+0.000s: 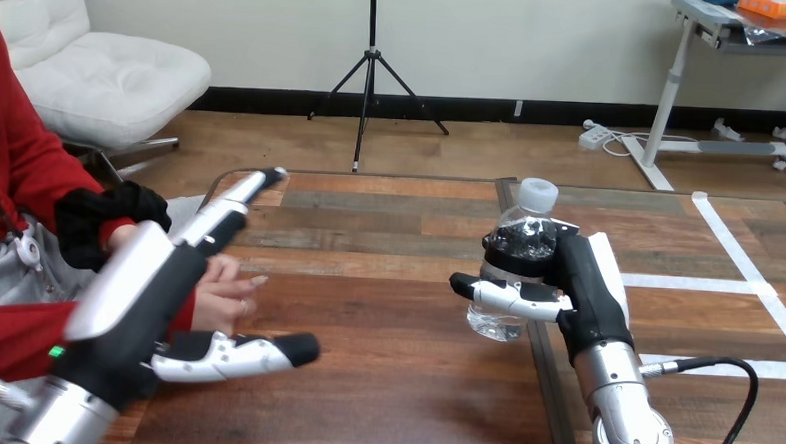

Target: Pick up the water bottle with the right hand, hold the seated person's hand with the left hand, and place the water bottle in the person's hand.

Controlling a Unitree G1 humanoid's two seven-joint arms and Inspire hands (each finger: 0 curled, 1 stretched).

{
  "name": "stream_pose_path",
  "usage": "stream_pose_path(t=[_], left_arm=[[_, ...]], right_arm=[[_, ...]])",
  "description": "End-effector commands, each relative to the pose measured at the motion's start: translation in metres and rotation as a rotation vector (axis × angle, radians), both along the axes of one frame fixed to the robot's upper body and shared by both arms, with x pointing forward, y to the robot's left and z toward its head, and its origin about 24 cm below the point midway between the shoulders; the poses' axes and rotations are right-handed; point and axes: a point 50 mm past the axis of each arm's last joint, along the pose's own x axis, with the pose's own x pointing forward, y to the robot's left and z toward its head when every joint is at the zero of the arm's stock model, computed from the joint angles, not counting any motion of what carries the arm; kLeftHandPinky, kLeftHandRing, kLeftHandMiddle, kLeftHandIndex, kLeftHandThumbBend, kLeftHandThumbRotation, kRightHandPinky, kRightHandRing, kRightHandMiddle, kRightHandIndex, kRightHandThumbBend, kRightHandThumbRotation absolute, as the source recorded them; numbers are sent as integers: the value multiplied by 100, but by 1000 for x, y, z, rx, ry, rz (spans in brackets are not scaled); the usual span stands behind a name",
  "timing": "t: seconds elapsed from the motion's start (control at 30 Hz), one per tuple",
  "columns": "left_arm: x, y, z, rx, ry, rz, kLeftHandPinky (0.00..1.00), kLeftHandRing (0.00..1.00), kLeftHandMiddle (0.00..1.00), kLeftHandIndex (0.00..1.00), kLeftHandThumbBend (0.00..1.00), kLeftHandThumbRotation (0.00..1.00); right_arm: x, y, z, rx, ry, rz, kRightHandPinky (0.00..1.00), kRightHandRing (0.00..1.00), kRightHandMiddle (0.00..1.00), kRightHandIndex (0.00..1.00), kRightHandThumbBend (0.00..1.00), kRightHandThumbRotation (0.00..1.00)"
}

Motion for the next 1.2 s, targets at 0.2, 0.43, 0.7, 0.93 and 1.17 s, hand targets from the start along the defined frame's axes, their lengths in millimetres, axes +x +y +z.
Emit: stream_pose_path(t=[0.2, 0.43, 0.7, 0.93, 1.17], left_arm=[[6, 18, 29, 95, -114, 34, 82, 92, 93, 93, 100, 65], [7, 29, 38, 153, -127, 58, 79, 89, 91, 92, 100, 64], [9, 39, 46, 217, -151, 69, 77, 86, 89, 91, 100, 63], [12, 46, 53, 262, -154, 68, 75, 84, 87, 91, 100, 62], [15, 50, 59, 288, -150, 63, 73, 83, 86, 89, 100, 61]], right_arm=[[16, 14, 32, 56, -161, 50, 36, 40, 45, 46, 88, 0], [15, 19, 33, 77, -169, 64, 35, 39, 44, 46, 87, 0], [15, 24, 33, 99, -170, 81, 34, 38, 44, 45, 86, 0], [15, 28, 34, 127, -170, 102, 34, 38, 43, 44, 86, 0], [15, 30, 35, 158, -170, 121, 34, 37, 43, 44, 85, 0]])
